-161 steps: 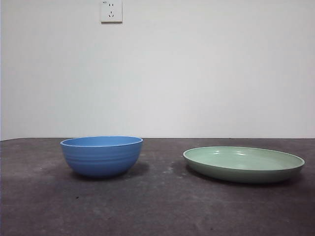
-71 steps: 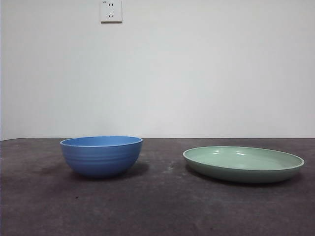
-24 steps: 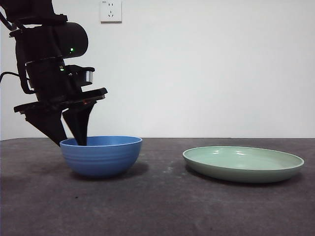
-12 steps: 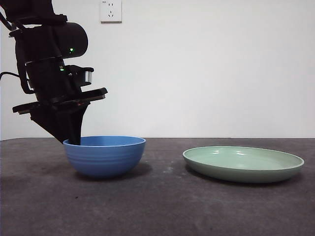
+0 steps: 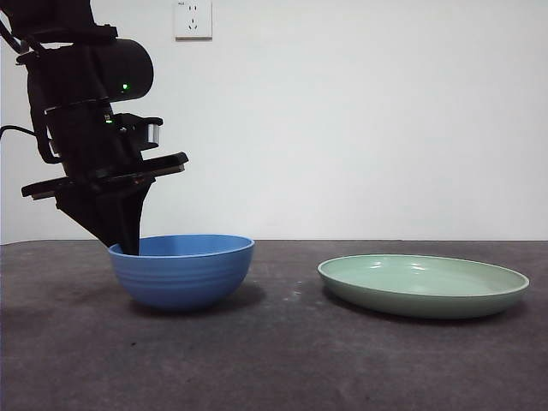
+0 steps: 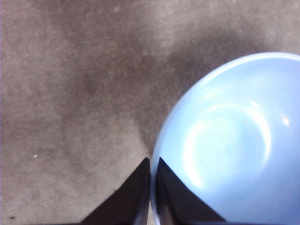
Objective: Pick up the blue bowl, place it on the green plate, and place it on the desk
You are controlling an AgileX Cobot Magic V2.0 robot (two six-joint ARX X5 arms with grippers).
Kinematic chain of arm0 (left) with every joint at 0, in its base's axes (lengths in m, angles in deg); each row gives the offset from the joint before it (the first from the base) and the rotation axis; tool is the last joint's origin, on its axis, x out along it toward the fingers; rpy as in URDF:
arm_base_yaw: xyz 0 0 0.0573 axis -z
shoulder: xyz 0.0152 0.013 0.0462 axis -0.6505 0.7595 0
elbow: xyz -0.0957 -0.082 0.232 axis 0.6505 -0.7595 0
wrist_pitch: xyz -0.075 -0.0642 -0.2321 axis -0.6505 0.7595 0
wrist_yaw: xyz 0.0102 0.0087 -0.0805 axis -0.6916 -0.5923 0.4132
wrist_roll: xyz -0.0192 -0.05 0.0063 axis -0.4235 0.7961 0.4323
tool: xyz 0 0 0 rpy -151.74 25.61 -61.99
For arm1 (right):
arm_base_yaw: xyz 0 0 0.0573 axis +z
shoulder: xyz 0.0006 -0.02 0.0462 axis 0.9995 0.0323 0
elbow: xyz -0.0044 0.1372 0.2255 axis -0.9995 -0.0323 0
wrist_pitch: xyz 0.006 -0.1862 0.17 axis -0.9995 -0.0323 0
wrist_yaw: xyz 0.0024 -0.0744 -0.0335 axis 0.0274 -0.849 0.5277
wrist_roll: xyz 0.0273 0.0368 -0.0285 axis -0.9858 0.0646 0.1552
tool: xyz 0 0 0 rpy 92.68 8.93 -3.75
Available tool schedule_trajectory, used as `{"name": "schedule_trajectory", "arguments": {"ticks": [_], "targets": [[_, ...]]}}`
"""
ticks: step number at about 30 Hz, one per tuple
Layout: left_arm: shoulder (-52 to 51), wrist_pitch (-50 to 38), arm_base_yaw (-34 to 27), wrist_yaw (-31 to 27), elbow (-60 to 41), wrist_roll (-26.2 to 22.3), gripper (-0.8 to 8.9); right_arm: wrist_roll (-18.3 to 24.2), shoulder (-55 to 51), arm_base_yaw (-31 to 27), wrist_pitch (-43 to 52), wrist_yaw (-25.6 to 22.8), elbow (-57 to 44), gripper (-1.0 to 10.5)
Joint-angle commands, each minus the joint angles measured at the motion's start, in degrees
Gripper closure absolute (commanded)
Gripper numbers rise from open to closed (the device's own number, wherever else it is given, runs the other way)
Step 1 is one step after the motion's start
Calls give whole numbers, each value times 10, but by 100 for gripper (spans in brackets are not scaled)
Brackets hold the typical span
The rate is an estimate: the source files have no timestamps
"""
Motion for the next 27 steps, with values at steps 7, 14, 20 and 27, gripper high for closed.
{"name": "schedule_trajectory", "arguments": {"ticks": [7, 14, 20, 27], "targets": [[-47, -6, 10, 8, 26, 19, 803, -4, 2, 2, 5, 0, 11, 584], [-75, 44, 46, 17, 94, 19, 803, -5, 2, 2, 5, -5, 11, 583], [-68, 45, 93, 17, 160, 32, 802, -11, 2, 2, 5, -17, 12, 584], [-3, 64, 135, 17, 252, 41, 802, -18, 1, 2, -2, -20, 35, 584]]}}
